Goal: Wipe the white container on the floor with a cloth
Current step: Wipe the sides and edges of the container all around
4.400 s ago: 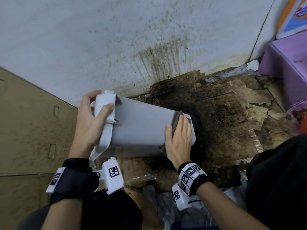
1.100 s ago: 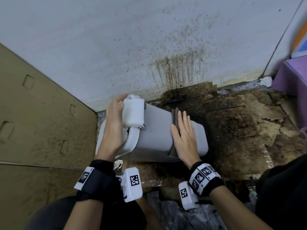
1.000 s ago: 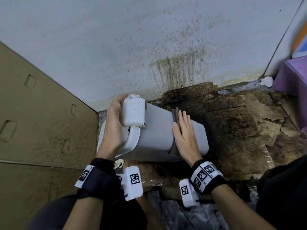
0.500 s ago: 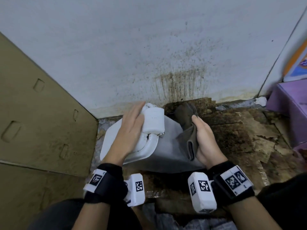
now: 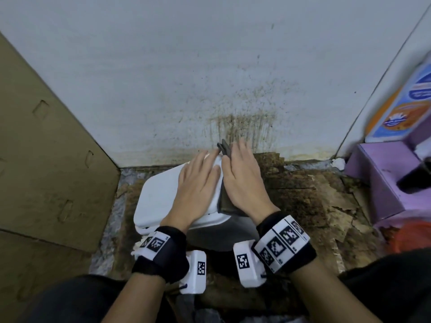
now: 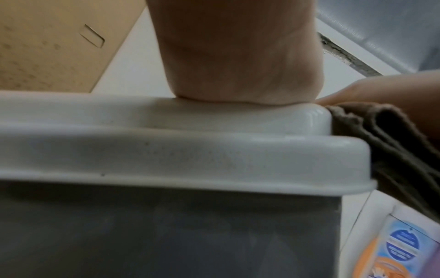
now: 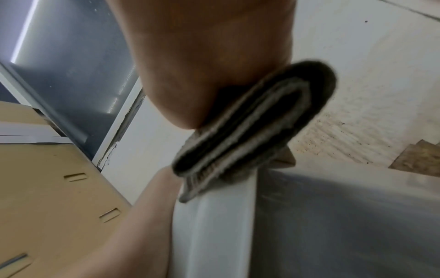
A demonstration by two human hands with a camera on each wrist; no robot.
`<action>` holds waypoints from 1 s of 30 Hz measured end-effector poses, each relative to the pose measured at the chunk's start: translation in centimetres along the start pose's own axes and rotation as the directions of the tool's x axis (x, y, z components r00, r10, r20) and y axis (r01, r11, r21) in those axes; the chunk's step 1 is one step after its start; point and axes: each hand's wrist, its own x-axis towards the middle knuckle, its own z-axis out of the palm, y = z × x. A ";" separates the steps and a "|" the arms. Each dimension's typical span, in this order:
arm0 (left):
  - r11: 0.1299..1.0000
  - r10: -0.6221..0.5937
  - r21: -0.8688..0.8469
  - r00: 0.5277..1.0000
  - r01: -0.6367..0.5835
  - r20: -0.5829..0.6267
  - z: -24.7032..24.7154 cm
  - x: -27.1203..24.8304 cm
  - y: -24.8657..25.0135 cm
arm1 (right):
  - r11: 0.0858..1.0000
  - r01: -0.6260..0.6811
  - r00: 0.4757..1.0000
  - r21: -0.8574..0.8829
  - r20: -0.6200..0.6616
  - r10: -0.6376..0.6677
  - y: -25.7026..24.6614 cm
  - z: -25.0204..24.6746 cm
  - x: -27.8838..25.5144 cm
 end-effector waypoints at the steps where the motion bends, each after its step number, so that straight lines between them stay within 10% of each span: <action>1: 1.000 -0.007 -0.001 1.000 0.007 -0.003 0.0 0.0 0.1 | 1.000 -0.003 1.000 -0.009 -0.003 0.003 -0.2 -0.1 -0.1; 22: 0.997 -0.052 -0.051 0.998 0.050 -0.035 -0.7 0.2 -1.4 | 0.998 0.049 0.999 -0.037 -0.004 -0.049 -1.2 1.8 -4.3; 30: 0.999 -0.030 0.011 0.999 0.030 -0.023 -0.1 0.2 -1.1 | 0.996 -0.075 0.987 -0.040 0.141 0.080 -0.6 -0.4 2.2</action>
